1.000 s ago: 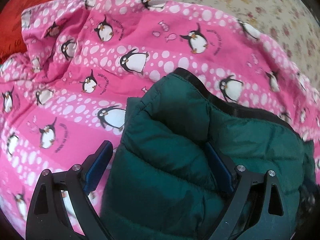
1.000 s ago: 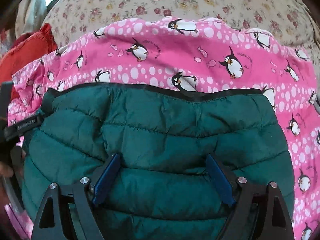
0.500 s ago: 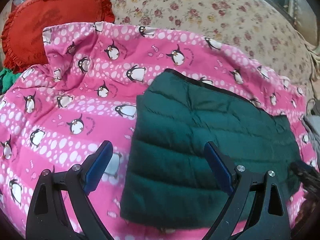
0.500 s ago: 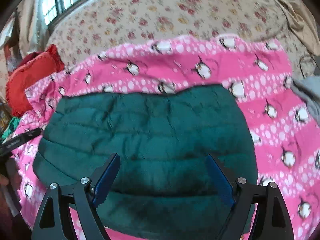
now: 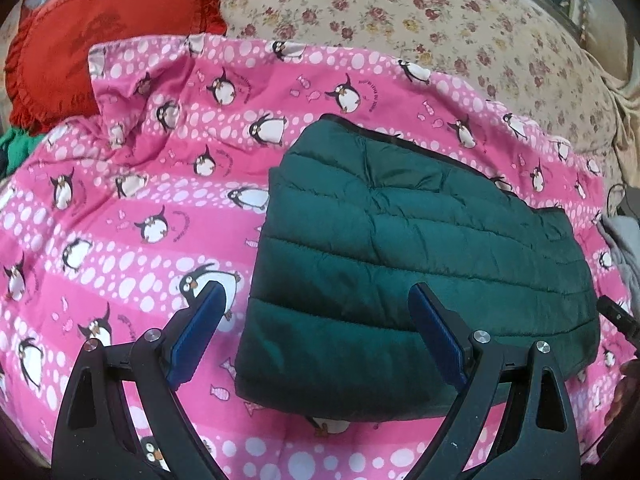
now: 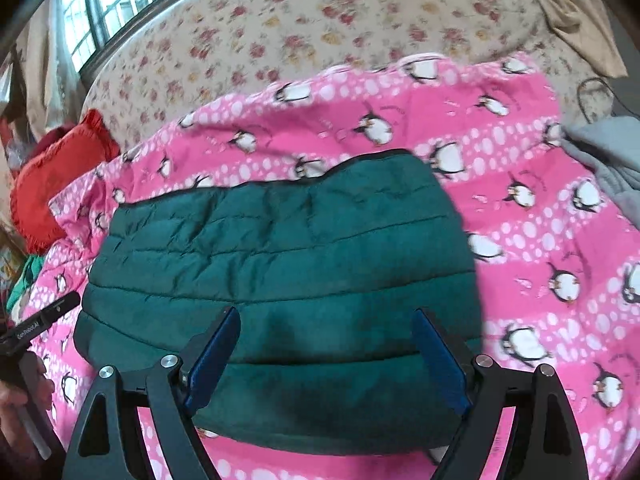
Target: Fold large clothes
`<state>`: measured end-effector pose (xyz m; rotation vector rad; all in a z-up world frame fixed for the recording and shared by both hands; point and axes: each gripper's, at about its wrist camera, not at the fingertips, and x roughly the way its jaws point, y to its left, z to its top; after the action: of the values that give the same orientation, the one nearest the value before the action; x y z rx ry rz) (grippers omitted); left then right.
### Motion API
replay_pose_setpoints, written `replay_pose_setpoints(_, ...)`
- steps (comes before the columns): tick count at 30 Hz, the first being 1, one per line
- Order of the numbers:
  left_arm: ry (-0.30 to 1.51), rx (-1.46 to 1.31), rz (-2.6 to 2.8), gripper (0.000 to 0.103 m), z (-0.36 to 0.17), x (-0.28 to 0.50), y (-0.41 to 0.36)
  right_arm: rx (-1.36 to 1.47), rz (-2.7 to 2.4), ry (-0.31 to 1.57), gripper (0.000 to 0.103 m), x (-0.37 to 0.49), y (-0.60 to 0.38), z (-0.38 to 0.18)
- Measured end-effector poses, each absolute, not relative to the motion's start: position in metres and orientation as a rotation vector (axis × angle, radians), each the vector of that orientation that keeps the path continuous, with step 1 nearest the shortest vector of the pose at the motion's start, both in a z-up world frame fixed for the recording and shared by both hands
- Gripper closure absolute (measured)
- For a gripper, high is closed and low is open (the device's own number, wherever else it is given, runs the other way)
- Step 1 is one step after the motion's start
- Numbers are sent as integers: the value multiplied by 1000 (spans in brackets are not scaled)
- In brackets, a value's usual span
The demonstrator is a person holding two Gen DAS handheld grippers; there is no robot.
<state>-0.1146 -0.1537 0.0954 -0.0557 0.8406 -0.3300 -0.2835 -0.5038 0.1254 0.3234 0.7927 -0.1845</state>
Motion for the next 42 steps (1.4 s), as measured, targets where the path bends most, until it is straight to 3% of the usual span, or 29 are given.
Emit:
replay_pose_setpoints(14, 895, -70, -328, 10, 78, -97, -151, 405, -248, 829, 15, -290, -546, 107)
replay_pose_setpoints(17, 921, -96, -361, 10, 73, -91, -151, 407, -255, 840, 9, -285, -552, 101)
replay_pose_setpoints(29, 1084, -326, -507, 10, 42, -51, -140, 544, -132, 909, 5, -259, -575, 68)
replay_pose_setpoints(33, 1126, -399, -534, 1, 30, -43, -135, 631, -62, 924, 4, -248, -582, 54)
replay_pose_setpoints(42, 1114, -381, -546, 1, 27, -38, -149, 702, 26, 951, 1, -235, -587, 40)
